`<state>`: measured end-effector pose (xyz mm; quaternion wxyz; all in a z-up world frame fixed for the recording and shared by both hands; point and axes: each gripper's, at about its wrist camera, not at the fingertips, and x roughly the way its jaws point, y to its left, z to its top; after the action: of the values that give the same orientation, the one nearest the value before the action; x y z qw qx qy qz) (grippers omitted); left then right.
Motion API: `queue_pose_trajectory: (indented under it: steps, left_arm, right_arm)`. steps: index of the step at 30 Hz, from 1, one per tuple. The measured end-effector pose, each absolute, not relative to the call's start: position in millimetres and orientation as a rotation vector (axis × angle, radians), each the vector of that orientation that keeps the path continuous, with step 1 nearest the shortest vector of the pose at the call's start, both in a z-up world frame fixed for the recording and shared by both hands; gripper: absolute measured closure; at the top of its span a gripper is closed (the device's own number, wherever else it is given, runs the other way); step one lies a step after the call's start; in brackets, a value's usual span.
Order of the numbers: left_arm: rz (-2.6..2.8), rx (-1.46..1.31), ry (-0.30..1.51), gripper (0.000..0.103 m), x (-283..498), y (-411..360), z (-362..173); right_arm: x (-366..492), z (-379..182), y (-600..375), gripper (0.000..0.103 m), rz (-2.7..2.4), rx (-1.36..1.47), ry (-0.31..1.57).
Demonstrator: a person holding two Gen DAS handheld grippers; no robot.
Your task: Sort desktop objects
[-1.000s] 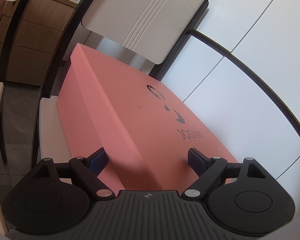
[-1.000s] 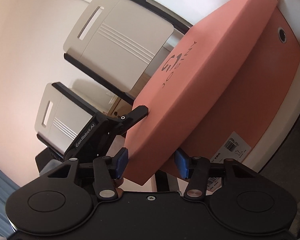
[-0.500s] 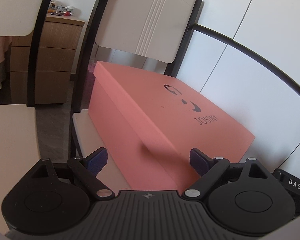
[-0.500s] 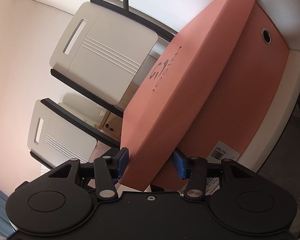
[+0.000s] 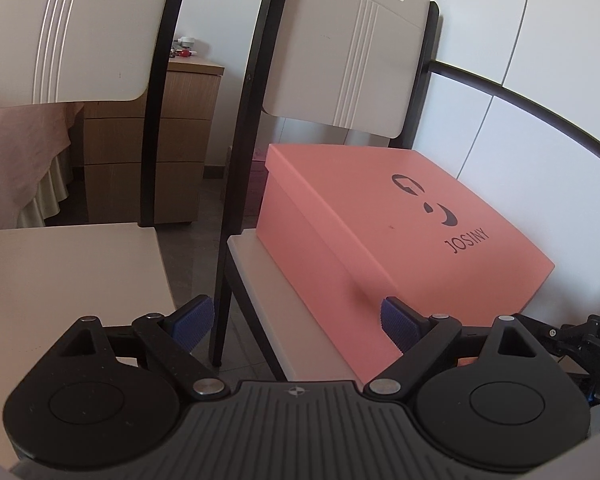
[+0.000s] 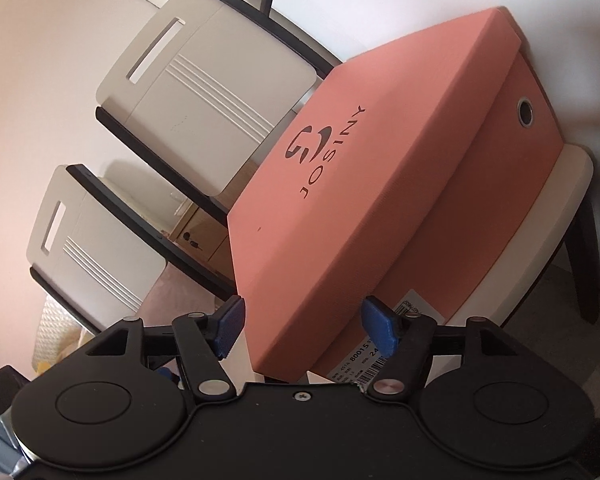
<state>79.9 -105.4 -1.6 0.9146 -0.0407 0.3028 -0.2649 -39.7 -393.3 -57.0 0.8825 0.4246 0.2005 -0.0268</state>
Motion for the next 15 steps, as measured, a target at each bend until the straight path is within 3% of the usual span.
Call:
queue_pose_trajectory:
  steps: [15]
  left_arm:
    - [-0.433, -0.044, 0.549, 0.008, 35, -76, 3]
  right_arm:
    - [-51, -20, -349, 0.031, 0.002, 0.564, 0.348]
